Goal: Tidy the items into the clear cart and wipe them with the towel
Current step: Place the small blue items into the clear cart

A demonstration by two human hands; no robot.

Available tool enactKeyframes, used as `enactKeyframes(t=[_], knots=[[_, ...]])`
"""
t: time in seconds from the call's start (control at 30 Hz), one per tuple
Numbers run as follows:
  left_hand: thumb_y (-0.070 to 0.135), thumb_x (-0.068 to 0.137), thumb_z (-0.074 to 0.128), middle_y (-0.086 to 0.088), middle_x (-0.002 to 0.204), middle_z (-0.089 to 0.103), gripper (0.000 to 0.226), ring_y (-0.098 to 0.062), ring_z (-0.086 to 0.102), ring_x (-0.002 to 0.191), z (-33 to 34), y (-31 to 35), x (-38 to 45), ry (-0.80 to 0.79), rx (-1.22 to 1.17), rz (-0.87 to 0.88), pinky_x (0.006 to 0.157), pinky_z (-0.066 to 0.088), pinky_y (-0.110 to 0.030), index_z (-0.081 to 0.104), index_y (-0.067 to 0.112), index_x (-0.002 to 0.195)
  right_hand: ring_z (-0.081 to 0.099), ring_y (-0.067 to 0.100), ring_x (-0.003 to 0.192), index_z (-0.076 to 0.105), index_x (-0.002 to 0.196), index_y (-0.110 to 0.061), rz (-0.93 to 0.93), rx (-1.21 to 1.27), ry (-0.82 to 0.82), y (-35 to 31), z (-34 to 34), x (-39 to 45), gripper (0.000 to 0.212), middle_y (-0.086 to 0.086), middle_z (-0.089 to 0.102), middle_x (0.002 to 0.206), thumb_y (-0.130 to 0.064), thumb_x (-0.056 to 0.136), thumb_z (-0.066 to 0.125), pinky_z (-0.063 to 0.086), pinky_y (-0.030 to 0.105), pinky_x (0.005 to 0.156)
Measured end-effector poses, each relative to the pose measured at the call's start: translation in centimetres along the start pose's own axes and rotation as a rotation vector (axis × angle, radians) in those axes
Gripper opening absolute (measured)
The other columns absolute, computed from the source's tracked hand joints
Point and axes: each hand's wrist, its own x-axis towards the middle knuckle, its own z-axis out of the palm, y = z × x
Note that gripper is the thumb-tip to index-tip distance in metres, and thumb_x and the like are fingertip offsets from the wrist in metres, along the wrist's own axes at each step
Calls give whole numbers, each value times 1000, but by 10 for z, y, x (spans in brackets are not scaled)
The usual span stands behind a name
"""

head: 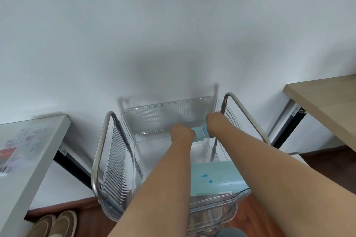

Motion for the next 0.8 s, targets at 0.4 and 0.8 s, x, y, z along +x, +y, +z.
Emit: enactKeyframes(t=[0.4, 0.8], knots=[[13, 82, 71, -6, 94, 71, 11, -19, 72, 98, 0, 1, 2, -20, 89, 14, 48, 38, -20, 67, 11, 92, 63, 28, 105, 62, 119, -9, -26, -9, -55, 5, 13, 9, 35, 13, 64, 116, -1, 85, 60, 51, 32, 84], [16, 75, 83, -9, 126, 43, 53, -32, 63, 96, -1, 2, -20, 90, 395, 459, 80, 52, -33, 64, 17, 125, 58, 27, 82, 63, 106, -6, -41, -88, -89, -1, 4, 2, 29, 3, 38, 70, -3, 78, 69, 44, 33, 64]])
